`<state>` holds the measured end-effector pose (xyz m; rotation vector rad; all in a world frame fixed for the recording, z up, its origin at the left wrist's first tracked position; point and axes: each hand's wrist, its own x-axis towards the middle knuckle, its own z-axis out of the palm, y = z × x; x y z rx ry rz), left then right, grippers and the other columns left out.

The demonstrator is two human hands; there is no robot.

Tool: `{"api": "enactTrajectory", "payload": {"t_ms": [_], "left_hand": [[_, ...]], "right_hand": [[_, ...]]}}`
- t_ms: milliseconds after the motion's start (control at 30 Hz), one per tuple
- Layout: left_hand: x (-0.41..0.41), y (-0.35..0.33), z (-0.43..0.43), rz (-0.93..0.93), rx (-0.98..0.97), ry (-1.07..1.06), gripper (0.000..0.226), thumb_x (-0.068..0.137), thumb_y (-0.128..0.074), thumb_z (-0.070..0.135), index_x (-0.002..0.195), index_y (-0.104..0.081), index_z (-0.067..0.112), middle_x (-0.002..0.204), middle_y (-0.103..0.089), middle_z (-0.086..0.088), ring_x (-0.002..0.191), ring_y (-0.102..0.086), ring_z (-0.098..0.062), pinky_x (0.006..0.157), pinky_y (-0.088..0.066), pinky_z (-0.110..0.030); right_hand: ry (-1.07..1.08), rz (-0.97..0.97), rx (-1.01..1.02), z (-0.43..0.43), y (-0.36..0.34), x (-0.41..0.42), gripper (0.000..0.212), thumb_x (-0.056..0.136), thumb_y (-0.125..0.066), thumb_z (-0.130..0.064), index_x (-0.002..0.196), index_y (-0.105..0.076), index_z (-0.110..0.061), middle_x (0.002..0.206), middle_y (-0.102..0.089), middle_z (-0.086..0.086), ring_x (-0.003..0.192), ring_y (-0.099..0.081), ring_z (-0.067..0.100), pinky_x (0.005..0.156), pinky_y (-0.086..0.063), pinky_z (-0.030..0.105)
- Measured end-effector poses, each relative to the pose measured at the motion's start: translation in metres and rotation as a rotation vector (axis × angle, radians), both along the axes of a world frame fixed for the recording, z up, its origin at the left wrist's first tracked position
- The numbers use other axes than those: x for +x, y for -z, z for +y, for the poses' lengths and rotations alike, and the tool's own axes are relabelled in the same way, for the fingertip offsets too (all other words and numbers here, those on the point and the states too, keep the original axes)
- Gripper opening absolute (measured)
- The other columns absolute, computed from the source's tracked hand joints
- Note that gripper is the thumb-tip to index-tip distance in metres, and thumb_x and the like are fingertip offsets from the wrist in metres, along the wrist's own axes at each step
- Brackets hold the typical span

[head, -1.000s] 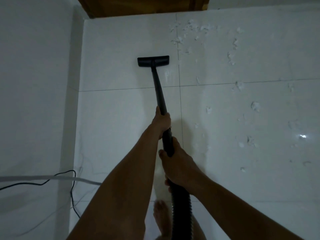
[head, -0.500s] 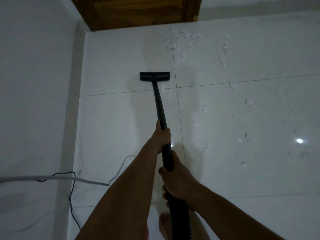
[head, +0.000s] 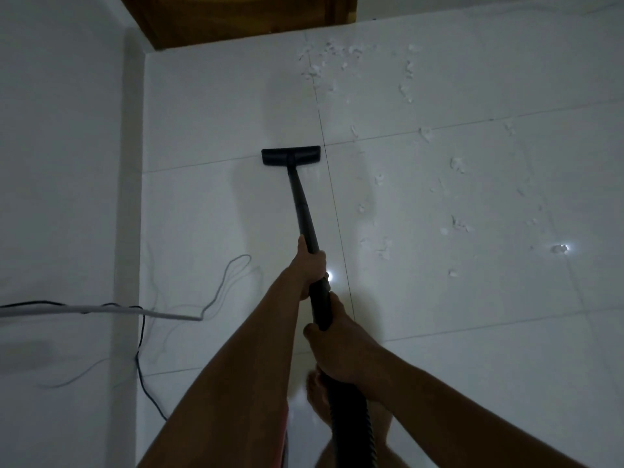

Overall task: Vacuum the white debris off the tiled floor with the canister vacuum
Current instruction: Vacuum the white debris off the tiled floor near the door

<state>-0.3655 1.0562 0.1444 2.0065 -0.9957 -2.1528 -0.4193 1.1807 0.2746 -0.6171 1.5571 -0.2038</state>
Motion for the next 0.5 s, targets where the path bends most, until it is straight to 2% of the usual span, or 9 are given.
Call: {"api": "enactTrajectory", "payload": {"t_ms": [133, 233, 300, 400, 500], "left_hand": [[-0.006, -0.011, 0.024, 0.001, 0.022, -0.007, 0.078, 0.102, -0.043, 0.016, 0.155, 0.008, 0.042, 0.094, -0.051, -0.016, 0.065, -0.053, -0.020, 0.060, -0.052, -0.035], [-0.014, -0.019, 0.040, -0.016, 0.026, 0.010, 0.077, 0.102, -0.043, 0.016, 0.155, 0.006, 0.042, 0.098, -0.052, -0.019, 0.064, -0.054, -0.020, 0.059, -0.053, -0.034], [-0.021, -0.023, 0.049, -0.031, 0.032, 0.019, 0.076, 0.102, -0.043, 0.016, 0.155, 0.005, 0.042, 0.092, -0.055, -0.018, 0.062, -0.055, -0.020, 0.061, -0.055, -0.036], [-0.036, -0.032, 0.064, -0.044, 0.036, 0.043, 0.078, 0.102, -0.042, 0.014, 0.155, 0.008, 0.042, 0.084, -0.056, -0.014, 0.063, -0.055, -0.020, 0.073, -0.055, -0.039], [-0.048, -0.038, 0.078, -0.024, 0.036, 0.040, 0.077, 0.102, -0.040, 0.011, 0.156, 0.007, 0.040, 0.077, -0.055, -0.011, 0.061, -0.053, -0.019, 0.068, -0.053, -0.037]], "right_hand": [[-0.004, 0.005, -0.010, 0.024, -0.005, -0.005, 0.079, 0.104, -0.049, -0.030, 0.164, 0.002, -0.038, 0.121, -0.065, 0.017, 0.067, -0.060, 0.014, 0.055, -0.046, 0.025], [0.013, -0.004, -0.025, 0.042, -0.013, -0.014, 0.076, 0.103, -0.050, -0.028, 0.163, -0.003, -0.037, 0.102, -0.062, 0.010, 0.060, -0.058, 0.011, 0.050, -0.044, 0.022], [0.013, -0.002, -0.041, 0.052, -0.019, -0.023, 0.074, 0.104, -0.049, -0.027, 0.163, -0.006, -0.034, 0.096, -0.060, 0.007, 0.057, -0.057, 0.009, 0.044, -0.042, 0.018], [0.010, 0.008, -0.058, 0.065, -0.028, -0.036, 0.073, 0.105, -0.049, -0.027, 0.164, -0.006, -0.033, 0.100, -0.060, 0.007, 0.055, -0.057, 0.008, 0.041, -0.041, 0.015], [0.044, -0.016, -0.047, 0.079, -0.035, -0.047, 0.073, 0.105, -0.049, -0.024, 0.164, -0.007, -0.033, 0.100, -0.060, 0.009, 0.050, -0.057, 0.008, 0.040, -0.043, 0.017]]}}
